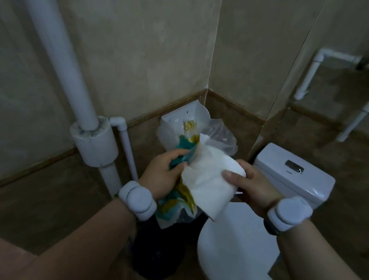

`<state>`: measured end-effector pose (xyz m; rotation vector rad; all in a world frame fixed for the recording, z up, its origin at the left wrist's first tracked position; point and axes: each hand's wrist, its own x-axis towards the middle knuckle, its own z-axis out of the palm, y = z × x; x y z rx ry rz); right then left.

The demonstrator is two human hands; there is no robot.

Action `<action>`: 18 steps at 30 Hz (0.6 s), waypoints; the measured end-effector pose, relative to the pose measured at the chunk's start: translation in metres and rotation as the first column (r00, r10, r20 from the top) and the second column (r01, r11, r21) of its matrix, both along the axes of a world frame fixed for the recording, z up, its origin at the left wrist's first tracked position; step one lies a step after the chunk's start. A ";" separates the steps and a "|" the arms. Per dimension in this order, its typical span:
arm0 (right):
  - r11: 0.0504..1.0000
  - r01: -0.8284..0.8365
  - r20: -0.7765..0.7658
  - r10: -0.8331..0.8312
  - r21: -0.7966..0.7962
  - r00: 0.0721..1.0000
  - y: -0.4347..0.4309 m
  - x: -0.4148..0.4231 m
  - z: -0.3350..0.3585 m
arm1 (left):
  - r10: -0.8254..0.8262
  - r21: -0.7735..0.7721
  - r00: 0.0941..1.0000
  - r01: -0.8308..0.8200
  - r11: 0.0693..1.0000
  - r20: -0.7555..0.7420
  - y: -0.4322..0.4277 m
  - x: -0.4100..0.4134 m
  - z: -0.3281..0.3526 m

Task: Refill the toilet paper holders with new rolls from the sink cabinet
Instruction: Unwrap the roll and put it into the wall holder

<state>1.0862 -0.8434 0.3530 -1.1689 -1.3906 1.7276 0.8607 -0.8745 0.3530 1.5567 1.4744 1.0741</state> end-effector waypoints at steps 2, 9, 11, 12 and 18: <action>0.998 0.064 0.032 -0.065 0.022 0.997 0.002 -0.012 0.002 | 0.085 0.065 0.979 -0.074 0.995 -0.186 0.008 -0.014 -0.003; 0.931 0.340 0.070 -0.351 0.131 0.934 0.026 -0.054 0.005 | 0.149 0.109 0.922 -0.117 0.987 -0.356 0.038 -0.064 -0.011; 0.915 0.380 0.056 -0.390 0.137 0.919 0.032 -0.064 0.004 | 0.129 0.073 0.916 -0.109 0.991 -0.379 0.045 -0.071 -0.014; 0.906 0.400 0.053 -0.410 0.136 0.911 0.038 -0.072 0.002 | 0.130 0.062 0.906 -0.115 0.992 -0.403 0.051 -0.076 -0.017; 0.858 0.497 0.040 -0.505 0.131 0.862 0.052 -0.088 -0.018 | 0.083 0.049 0.888 -0.068 0.996 -0.452 0.071 -0.087 -0.030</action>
